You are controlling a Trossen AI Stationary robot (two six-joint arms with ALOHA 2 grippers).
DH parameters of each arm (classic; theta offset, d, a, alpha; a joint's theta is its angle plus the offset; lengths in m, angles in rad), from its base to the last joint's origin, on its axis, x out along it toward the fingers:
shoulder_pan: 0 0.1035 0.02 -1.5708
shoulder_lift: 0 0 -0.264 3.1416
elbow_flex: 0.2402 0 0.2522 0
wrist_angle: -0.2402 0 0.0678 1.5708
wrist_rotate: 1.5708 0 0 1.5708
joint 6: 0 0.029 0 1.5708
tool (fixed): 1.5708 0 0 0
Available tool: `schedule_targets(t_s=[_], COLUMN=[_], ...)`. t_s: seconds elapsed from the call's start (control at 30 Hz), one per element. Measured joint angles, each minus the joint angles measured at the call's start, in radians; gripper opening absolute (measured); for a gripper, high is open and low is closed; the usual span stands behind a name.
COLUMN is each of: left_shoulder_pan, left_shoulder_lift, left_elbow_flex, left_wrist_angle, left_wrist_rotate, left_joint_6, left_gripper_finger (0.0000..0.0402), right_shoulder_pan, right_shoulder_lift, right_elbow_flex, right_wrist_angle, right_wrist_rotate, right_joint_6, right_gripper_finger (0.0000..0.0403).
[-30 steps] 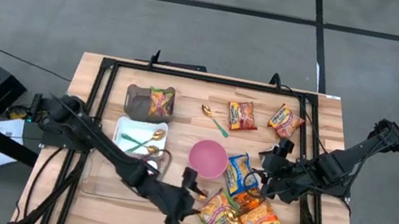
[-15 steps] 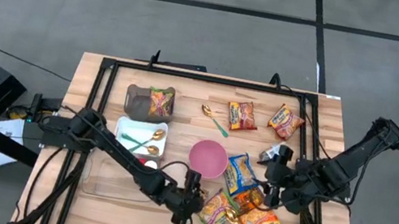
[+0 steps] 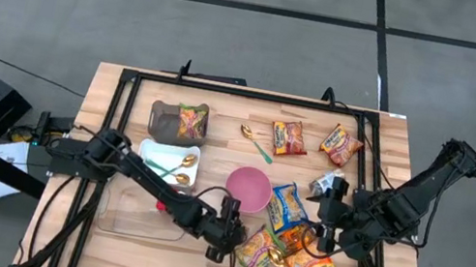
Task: Pick & Place Food Item
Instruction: Put the brown spice bottle into the transparent bin
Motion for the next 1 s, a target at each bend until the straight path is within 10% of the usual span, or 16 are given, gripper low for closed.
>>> schedule_targets(t_s=[1.0], left_shoulder_pan=[0.02], left_shoulder_lift=[0.046], left_elbow_flex=[-0.002], left_wrist_angle=[-0.036], left_wrist_rotate=[0.086], left_joint_6=[-0.049], left_gripper_finger=[0.0227], right_shoulder_pan=[0.0], right_shoulder_lift=[0.0], right_elbow_flex=[0.0], right_wrist_angle=[0.0], right_wrist_rotate=[-0.002], right_joint_6=[0.0], right_gripper_finger=[0.0244])
